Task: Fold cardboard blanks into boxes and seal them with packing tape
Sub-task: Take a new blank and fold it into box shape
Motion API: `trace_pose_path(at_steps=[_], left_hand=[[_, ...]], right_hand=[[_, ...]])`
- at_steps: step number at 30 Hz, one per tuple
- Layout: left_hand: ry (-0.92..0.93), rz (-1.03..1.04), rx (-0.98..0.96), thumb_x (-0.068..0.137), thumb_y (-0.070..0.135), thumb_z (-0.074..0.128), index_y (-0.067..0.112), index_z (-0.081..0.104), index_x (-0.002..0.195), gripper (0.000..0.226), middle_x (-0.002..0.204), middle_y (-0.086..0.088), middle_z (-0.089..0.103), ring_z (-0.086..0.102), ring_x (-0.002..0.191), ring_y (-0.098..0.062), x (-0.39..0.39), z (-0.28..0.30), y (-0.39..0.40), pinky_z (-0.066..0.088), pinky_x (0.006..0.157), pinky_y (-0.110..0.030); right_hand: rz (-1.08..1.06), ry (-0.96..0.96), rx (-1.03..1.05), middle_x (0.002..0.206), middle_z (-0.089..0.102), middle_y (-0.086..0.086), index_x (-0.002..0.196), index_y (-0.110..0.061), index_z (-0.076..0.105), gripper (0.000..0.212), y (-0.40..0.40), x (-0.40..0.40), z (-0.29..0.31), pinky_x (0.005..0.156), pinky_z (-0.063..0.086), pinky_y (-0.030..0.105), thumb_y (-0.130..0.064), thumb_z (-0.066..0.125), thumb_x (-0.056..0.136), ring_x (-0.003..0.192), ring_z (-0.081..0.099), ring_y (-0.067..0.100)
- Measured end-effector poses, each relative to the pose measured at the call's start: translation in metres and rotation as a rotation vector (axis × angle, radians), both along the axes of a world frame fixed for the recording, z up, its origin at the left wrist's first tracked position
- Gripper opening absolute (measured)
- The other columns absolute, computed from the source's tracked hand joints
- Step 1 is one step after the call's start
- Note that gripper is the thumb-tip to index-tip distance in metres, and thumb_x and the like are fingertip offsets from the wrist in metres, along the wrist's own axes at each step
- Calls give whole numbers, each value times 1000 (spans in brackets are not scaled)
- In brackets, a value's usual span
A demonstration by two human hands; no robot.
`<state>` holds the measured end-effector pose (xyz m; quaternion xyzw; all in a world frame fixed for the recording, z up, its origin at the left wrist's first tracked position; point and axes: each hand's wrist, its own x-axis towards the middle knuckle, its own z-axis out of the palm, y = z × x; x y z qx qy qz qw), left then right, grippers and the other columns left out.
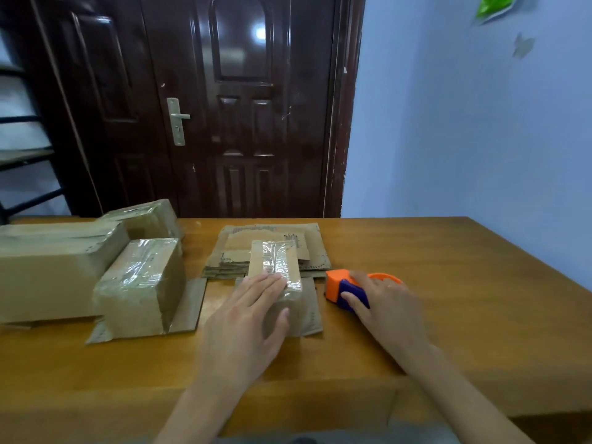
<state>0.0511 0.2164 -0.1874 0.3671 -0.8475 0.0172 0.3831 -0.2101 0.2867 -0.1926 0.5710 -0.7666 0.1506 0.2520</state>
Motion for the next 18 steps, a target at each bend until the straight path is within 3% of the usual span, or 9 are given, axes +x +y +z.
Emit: trace_pose_path(at_steps=[3, 5, 8, 10, 13, 18], left_hand=[[16, 11, -19, 102, 52, 50, 31, 66, 141, 47, 141, 13, 65, 56, 136, -5, -1, -2, 1, 55, 105, -39], [57, 29, -12, 99, 54, 48, 31, 68, 138, 49, 138, 13, 67, 56, 132, -3, -1, 0, 0, 53, 104, -36], [149, 6, 3, 100, 49, 45, 31, 70, 134, 46, 132, 14, 69, 52, 128, 4, -3, 2, -3, 53, 104, -32], [179, 4, -12, 101, 43, 46, 28, 72, 131, 42, 131, 12, 71, 51, 133, -1, -5, -2, -4, 50, 107, -33], [280, 18, 50, 103, 37, 46, 20, 69, 136, 44, 144, 6, 63, 46, 144, -11, -11, -12, -2, 41, 117, -33], [584, -55, 312, 104, 52, 41, 23, 47, 156, 61, 162, 12, 44, 35, 151, -4, -22, -15, 7, 26, 121, -17]], right_hand=[[-62, -13, -54, 129, 65, 6, 148, -29, 54, 60, 3, 17, 0, 101, 49, 40, -64, 41, 102, 121, 59, 23], [26, -178, -192, 148, 54, 2, 155, -26, 46, 57, 10, 46, 4, 114, 40, 39, -56, 38, 107, 139, 48, 21], [288, -662, -201, 164, 31, -21, 163, -37, 27, 55, 10, 97, 11, 120, 28, 26, -56, 25, 111, 151, 27, -2], [362, -909, -129, 168, 25, -23, 164, -44, 16, 62, -2, 119, 2, 123, 28, 29, -66, 23, 106, 153, 23, -4], [352, -944, -158, 168, 28, -20, 162, -53, 5, 70, -14, 133, -17, 122, 38, 43, -80, 18, 98, 154, 27, 6], [376, -1012, -192, 165, 35, -22, 163, -51, 7, 73, -17, 137, -27, 119, 42, 41, -82, 14, 97, 151, 34, 3]])
